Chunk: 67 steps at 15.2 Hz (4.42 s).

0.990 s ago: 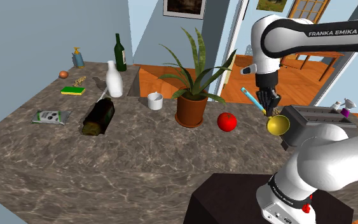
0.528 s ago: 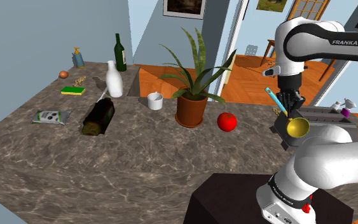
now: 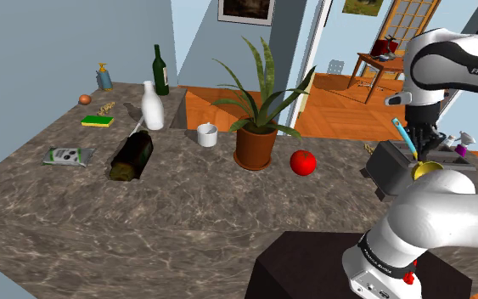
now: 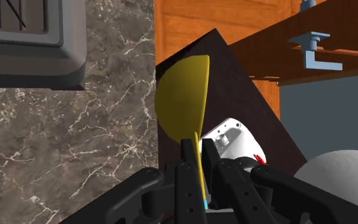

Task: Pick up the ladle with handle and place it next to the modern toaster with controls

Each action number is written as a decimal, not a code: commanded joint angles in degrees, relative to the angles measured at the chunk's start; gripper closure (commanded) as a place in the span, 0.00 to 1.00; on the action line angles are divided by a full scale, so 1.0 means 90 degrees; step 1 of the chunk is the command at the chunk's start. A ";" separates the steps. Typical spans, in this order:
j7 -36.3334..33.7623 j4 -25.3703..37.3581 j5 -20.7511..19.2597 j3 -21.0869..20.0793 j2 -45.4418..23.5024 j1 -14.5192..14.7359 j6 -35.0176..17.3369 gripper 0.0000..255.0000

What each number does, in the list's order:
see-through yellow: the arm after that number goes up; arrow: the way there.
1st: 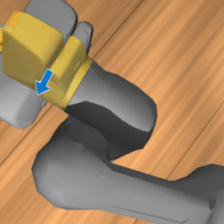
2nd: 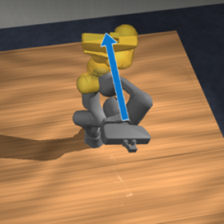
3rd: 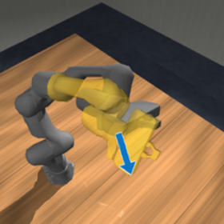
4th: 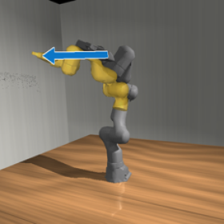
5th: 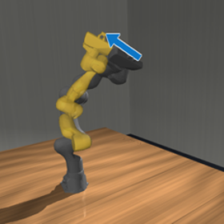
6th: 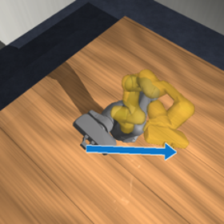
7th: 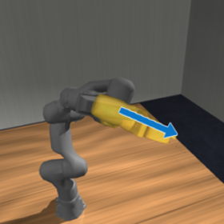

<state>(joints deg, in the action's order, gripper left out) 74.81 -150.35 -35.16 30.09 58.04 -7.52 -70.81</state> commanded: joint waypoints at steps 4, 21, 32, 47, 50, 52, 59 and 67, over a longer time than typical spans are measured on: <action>0.0850 0.0178 -0.0990 0.0690 0.0265 -0.0374 0.0094 1.00; 0.3453 0.2159 -0.3623 0.3255 -0.0051 -0.0393 -0.0466 1.00; 0.4928 0.4448 -0.4613 0.5097 -0.0375 0.0842 -0.0997 1.00; 0.5445 0.5644 -0.5335 0.6405 -0.0015 0.1851 -0.1513 1.00; 0.5343 0.5521 -0.5434 0.6523 0.0073 0.1845 -0.1629 1.00; 0.5276 0.5447 -0.5503 0.6605 0.0132 0.1844 -0.1706 1.00; 0.5050 0.5228 -0.5759 0.6913 0.0340 0.1869 -0.1967 1.00; 0.4808 0.5057 -0.6075 0.7294 0.0585 0.1940 -0.2252 1.00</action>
<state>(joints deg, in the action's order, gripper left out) 118.37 -104.79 -89.41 95.19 62.97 9.70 -90.73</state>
